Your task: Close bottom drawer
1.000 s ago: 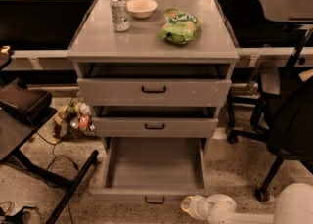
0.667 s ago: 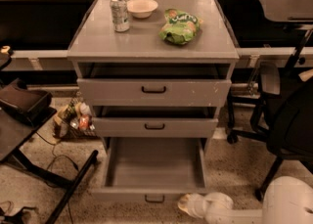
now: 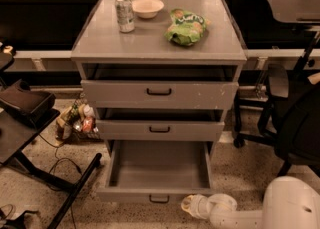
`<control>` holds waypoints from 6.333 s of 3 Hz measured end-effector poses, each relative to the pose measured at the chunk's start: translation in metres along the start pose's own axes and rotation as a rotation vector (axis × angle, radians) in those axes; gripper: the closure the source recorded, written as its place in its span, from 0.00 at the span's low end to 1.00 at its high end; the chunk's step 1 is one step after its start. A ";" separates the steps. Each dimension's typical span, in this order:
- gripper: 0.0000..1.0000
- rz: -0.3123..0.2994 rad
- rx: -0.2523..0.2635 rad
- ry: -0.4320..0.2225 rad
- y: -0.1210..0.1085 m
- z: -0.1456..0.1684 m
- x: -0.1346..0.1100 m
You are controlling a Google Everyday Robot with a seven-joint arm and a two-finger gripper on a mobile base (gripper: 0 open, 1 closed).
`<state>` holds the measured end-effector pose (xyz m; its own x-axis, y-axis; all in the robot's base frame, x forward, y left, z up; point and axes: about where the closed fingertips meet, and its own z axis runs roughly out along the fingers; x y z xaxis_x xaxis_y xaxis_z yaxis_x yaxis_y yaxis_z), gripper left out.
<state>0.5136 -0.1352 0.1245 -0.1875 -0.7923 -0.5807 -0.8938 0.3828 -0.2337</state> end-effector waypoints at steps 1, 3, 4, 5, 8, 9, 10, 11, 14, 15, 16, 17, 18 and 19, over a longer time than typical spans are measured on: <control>1.00 0.000 0.000 0.000 0.000 0.000 0.000; 1.00 -0.027 0.011 -0.028 -0.018 0.009 -0.011; 1.00 -0.062 0.030 -0.060 -0.045 0.020 -0.027; 1.00 -0.062 0.030 -0.061 -0.044 0.019 -0.027; 1.00 -0.127 0.071 -0.121 -0.097 0.034 -0.055; 1.00 -0.127 0.071 -0.121 -0.097 0.034 -0.055; 1.00 -0.153 0.090 -0.145 -0.118 0.039 -0.066; 1.00 -0.188 0.077 -0.184 -0.134 0.058 -0.081; 1.00 -0.228 0.116 -0.224 -0.172 0.063 -0.100; 1.00 -0.254 0.150 -0.247 -0.202 0.065 -0.113; 1.00 -0.254 0.150 -0.247 -0.201 0.065 -0.113; 0.81 -0.254 0.150 -0.247 -0.201 0.065 -0.113; 0.58 -0.254 0.150 -0.247 -0.201 0.065 -0.113; 0.34 -0.254 0.150 -0.248 -0.201 0.065 -0.113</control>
Offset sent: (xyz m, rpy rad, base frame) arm 0.2509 0.0383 0.0274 0.1113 -0.3031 0.2034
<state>0.7409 -0.0921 0.1864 0.1524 -0.7390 -0.6562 -0.8263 0.2690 -0.4948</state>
